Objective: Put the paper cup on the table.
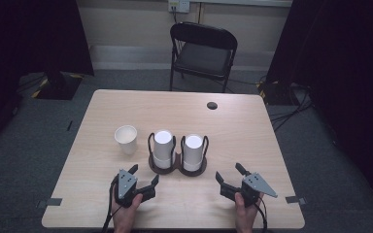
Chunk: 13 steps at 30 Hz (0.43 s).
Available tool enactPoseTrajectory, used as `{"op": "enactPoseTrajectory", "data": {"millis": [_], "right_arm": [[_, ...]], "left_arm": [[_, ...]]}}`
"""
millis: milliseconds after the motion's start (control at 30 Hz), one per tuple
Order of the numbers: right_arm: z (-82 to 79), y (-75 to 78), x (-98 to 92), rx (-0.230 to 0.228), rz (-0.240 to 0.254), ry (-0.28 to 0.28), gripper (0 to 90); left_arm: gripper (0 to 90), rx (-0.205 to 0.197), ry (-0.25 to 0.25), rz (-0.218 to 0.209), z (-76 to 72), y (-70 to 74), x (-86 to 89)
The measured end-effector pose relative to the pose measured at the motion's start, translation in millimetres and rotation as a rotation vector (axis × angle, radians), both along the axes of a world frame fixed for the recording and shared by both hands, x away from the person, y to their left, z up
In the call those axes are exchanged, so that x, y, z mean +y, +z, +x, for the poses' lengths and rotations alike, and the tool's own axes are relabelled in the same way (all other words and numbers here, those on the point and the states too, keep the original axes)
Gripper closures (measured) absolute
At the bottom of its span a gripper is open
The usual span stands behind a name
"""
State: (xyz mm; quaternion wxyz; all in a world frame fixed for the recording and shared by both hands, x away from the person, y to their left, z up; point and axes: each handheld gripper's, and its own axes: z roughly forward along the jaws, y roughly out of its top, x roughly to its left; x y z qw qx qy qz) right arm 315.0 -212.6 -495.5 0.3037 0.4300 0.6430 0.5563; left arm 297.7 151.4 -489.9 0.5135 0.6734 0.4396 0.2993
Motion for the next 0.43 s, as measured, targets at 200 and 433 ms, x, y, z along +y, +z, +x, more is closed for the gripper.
{"op": "enactPoseTrajectory", "data": {"millis": [200, 433], "right_arm": [[0.0, 0.0, 0.1, 0.001, -0.001, -0.003, 14.1], [0.4, 0.3, 2.1, 0.007, -0.022, -0.011, 14.1]], "left_arm": [[15.8, -0.038, -0.003, 0.006, -5.1, -5.4, -4.3], [15.4, -0.058, -0.017, -0.04, -6.9, -6.4, -0.1]]}}
